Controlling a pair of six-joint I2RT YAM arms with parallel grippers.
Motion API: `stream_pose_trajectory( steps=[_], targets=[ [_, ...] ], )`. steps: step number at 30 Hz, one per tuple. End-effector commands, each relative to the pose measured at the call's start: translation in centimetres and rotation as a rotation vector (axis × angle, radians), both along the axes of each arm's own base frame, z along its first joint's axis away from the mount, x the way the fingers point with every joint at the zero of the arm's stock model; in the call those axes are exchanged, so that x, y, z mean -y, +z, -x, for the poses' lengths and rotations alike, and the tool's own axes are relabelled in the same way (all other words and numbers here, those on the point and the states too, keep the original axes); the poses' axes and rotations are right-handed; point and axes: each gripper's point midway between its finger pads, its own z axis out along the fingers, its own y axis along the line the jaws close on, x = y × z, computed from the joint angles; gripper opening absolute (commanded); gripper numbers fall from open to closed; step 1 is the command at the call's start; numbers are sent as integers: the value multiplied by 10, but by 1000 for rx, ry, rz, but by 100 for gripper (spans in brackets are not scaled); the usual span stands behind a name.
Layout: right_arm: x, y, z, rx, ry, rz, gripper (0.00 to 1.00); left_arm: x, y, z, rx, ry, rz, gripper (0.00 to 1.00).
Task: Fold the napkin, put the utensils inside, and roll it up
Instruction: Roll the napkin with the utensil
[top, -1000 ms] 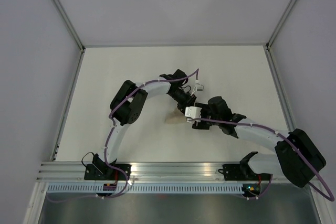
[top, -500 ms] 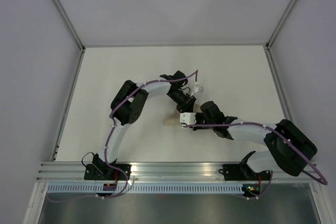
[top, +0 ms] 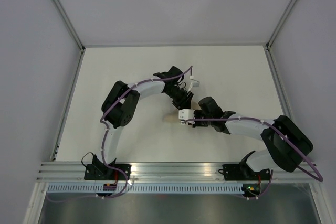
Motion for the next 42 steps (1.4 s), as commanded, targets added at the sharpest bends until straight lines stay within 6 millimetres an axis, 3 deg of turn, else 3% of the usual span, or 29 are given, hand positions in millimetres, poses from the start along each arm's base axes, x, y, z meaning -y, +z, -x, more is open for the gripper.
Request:
stream_pose_trajectory(
  steps=[1, 2, 3, 5, 6, 7, 8, 9, 11, 12, 14, 15, 16, 17, 18, 19, 22, 25, 29, 33, 35, 36, 38, 42],
  targets=[
    [3, -16, 18, -157, 37, 29, 20, -10, 34, -45, 161, 146, 35, 45],
    [6, -18, 23, -196, 41, 39, 19, -13, 38, -50, 182, 166, 45, 45],
    [4, -12, 15, -205, 35, 22, 20, -18, 52, -57, 220, 195, 64, 46],
    [7, -16, 22, -286, 50, 26, 19, -23, 54, -62, 256, 238, 83, 46],
    [6, -9, 13, -292, 43, 13, 19, -28, 65, -68, 298, 273, 90, 46],
    [7, -13, 13, -323, 53, 22, 20, -34, 59, -65, 302, 290, 77, 46],
    [7, -8, 11, -365, 53, 10, 20, -37, 74, -76, 377, 331, 95, 46],
    [7, -7, 9, -389, 55, 11, 20, -44, 66, -72, 367, 367, 78, 46],
    [12, -17, 17, -489, 64, 38, 20, -44, 79, -78, 441, 409, 131, 46],
    [10, -10, 6, -498, 62, 11, 20, -49, 80, -80, 454, 448, 128, 46],
    [17, -20, 13, -592, 66, 42, 20, -57, 87, -73, 500, 483, 161, 46],
    [13, -15, 4, -600, 67, 23, 20, -57, 95, -78, 554, 513, 194, 46],
    [15, -23, 6, -649, 68, 35, 20, -65, 81, -70, 558, 525, 179, 47],
    [19, -24, 12, -699, 76, 50, 20, -70, 89, -68, 600, 544, 195, 47],
    [17, -20, 1, -698, 74, 41, 20, -72, 97, -74, 672, 569, 222, 47],
    [17, -27, 4, -747, 79, 45, 20, -81, 79, -65, 675, 578, 195, 47],
    [18, -29, 0, -827, 84, 54, 21, -88, 82, -53, 792, 595, 222, 49],
    [19, -33, -4, -890, 84, 66, 22, -79, 83, -38, 902, 536, 200, 50],
    [19, -33, -11, -953, 77, 69, 23, -47, 77, -15, 1016, 391, 128, 52],
    [19, -38, -13, -991, 66, 79, 24, -20, 71, -7, 1118, 254, 76, 54],
    [19, -41, -15, -997, 54, 86, 24, -12, 51, -1, 1119, 178, 23, 54],
    [19, -42, -16, -997, 52, 87, 25, -4, 52, -3, 1146, 142, 14, 55],
    [19, -44, -17, -999, 41, 88, 25, 0, 33, -1, 1141, 79, -37, 55],
    [21, -48, -19, -1003, 30, 100, 25, 9, 24, -11, 1182, 9, -78, 56]
  ],
)
